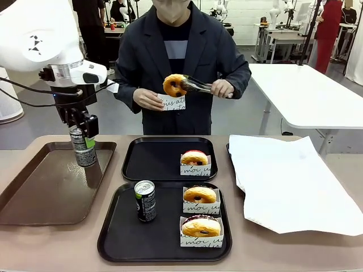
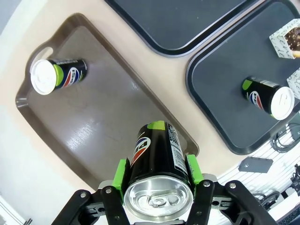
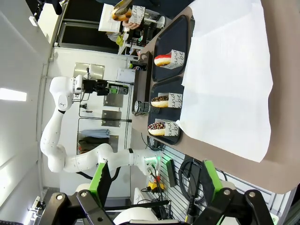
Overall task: Set up donuts and drinks on trays.
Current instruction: Pick up one Pepsi coke from the Handle tray and place it on the Flat Tray without a Pepsi coke.
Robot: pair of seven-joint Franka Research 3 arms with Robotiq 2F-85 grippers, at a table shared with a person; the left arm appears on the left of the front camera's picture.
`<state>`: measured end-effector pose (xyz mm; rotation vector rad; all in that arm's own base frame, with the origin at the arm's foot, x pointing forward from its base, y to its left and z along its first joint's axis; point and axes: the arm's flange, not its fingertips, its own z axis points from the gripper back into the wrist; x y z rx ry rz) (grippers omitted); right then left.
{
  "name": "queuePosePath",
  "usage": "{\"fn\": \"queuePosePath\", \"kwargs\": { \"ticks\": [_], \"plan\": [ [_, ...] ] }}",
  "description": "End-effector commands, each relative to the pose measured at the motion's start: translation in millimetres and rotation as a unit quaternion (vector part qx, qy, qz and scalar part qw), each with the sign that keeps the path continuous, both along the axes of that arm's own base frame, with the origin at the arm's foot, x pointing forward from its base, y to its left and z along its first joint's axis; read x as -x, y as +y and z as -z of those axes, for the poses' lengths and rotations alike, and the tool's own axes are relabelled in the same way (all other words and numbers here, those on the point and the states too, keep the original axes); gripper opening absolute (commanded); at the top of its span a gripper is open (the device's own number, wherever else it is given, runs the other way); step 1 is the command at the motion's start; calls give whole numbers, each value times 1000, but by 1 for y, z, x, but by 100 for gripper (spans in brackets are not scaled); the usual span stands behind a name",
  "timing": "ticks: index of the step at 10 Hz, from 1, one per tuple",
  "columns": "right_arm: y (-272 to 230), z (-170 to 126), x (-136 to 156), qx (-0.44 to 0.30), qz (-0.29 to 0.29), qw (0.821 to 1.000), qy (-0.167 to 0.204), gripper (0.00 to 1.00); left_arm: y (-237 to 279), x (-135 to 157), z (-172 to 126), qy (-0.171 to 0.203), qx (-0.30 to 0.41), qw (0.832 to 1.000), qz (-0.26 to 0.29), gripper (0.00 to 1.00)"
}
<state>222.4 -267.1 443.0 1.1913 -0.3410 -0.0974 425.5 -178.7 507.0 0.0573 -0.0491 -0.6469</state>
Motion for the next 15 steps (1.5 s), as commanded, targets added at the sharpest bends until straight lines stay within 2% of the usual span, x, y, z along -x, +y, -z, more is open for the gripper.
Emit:
{"fn": "queuePosePath", "kwargs": {
  "ticks": [1, 3, 4, 6, 8, 9, 11, 12, 13, 15],
  "plan": [
    [-2, -1, -1, -7, 1, 1000, -15, 100, -17, -13, -6, 0, -14, 1000, -3, 59],
    [-2, -1, -1, -7, 1, 1000, -15, 100, -38, -28, 2, 1, -18, 1000, -3, 59],
    [-2, -1, -1, -7, 1, 1000, -15, 100, -47, -39, 7, 8, -7, 1000, 1, 59],
    [-2, -1, -1, -7, 1, 1000, -15, 100, -68, -59, 27, -5, 35, 999, 4, 59],
    [-2, -1, -1, -7, 1, 1000, -15, 100, -67, -65, 49, 5, 43, 999, 11, 59],
    [-2, -1, -1, -7, 1, 1000, -15, 100, -58, -65, 50, 16, 35, 999, 16, 59],
    [-2, -1, -1, -7, 1, 1000, -15, 100, -14, -30, 24, 68, 20, 996, 57, 59],
    [-2, -1, -1, -7, 1, 1000, -15, 100, 12, -6, 10, 70, 16, 994, 78, 59],
    [-2, -1, -1, -7, 1, 1000, -15, 100, 30, 8, 3, 54, 23, 995, 76, 59],
    [-2, -1, -1, -7, 1, 1000, -15, 100, 31, 7, 3, 47, 26, 996, 67, 59]
  ]
}}
